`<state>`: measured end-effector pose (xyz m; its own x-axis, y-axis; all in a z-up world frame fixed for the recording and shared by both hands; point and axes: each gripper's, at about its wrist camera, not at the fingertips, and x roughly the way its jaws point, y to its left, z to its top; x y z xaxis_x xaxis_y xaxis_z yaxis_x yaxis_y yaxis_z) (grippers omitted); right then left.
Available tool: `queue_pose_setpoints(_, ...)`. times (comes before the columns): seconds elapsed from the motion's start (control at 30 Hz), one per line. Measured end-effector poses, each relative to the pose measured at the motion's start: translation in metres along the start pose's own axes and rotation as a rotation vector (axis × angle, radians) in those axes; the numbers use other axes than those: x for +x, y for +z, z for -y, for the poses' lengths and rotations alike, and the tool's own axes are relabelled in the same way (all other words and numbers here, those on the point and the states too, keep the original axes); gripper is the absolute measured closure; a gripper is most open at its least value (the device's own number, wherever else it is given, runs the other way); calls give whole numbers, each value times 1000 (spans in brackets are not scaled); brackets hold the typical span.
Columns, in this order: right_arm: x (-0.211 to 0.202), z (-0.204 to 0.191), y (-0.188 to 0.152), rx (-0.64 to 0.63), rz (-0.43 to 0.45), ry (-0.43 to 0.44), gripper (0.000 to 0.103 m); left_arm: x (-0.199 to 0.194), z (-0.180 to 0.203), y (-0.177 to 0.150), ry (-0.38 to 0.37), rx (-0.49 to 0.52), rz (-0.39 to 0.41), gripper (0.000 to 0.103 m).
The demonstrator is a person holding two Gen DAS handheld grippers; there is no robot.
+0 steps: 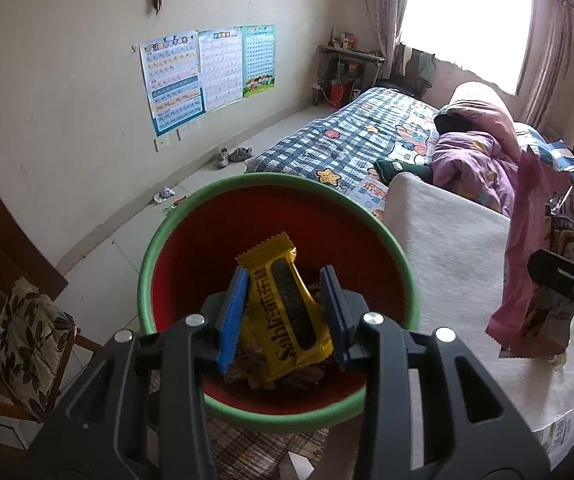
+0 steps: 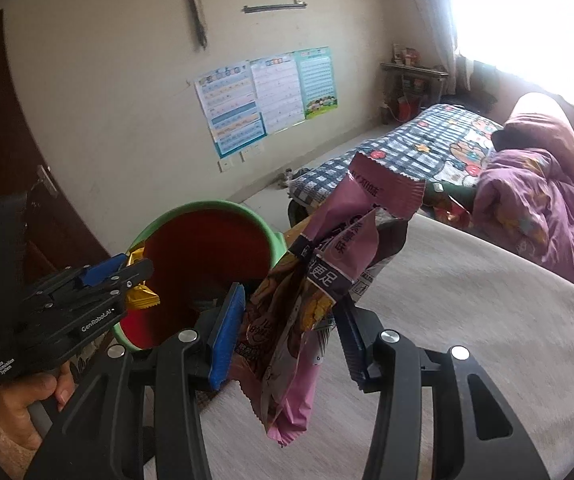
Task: Collect trash
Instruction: 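Carry the yellow bar and pink wrapper over the red bucket and open both tools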
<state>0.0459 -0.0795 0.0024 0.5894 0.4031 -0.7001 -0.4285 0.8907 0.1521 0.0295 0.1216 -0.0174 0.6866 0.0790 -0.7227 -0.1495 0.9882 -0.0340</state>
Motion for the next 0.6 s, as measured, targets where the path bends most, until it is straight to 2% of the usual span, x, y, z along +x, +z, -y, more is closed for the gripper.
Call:
queue_pose_setpoints(0.4,32,-35,21,-144,14,34,58,30,-16,4,14,-27,-41,67)
queue_pose_setpoints(0.6,51,-48,22,-205,-9,51,58,37,-24,6,23,-41,-52,67)
